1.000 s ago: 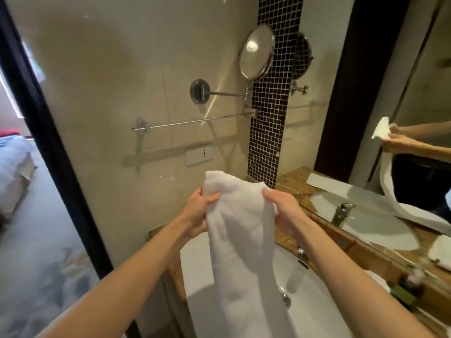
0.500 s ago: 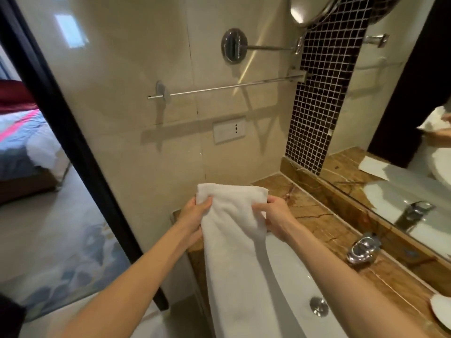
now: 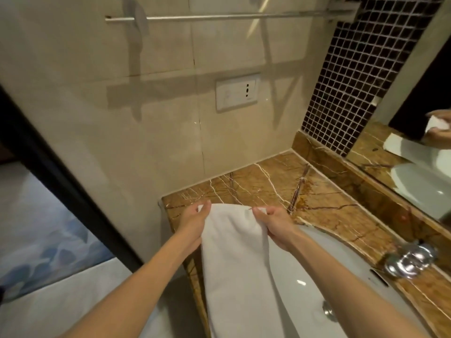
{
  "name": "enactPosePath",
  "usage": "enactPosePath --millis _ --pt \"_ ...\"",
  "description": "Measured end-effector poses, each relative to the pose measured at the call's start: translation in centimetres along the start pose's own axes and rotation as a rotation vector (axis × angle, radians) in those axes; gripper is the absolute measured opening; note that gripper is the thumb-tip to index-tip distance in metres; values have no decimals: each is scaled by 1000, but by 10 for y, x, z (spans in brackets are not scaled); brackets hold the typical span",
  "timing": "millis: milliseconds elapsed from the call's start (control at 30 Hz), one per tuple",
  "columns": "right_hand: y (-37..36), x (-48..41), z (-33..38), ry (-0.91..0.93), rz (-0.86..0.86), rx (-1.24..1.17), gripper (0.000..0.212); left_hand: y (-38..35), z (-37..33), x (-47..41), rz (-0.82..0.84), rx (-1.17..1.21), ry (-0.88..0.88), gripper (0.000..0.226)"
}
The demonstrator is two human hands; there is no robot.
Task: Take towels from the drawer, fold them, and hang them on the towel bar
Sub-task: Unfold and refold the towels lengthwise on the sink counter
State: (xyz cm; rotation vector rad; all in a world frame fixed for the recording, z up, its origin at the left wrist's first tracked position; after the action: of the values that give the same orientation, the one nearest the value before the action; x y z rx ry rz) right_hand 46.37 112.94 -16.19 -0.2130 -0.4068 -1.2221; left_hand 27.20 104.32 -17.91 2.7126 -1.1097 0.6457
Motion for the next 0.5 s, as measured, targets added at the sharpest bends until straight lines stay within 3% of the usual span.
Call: enactPosePath --millis 133,267,300,367,500 --pt "-15 -32 -14 -5 -110 3 15 -1 7 -29 -30 -82 -41 21" --pt "-29 -60 -29 29 -219 51 13 -4 20 -52 -56 -278 -129 9" --pt "-32 -66 -34 37 -239 66 20 -5 25 -57 -56 -346 -150 7" --pt "-36 -75 -44 48 -276 97 36 -7 38 -64 -30 -423 -142 16" --pt "-40 -87 -53 57 -344 170 39 -6 56 -69 -114 -503 -134 47"
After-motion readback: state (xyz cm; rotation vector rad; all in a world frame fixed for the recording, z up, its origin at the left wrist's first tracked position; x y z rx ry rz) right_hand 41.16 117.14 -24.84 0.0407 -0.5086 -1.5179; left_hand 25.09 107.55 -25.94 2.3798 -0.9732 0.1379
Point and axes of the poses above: each hand's wrist, its own x-axis away from the middle knuckle, its own y-axis out of the back of the hand, z = x × y, the point moved 3 cm from there along -x, towards the middle knuckle, and after that the axes turned 7 degrees about -z, right-handed, at the moved point
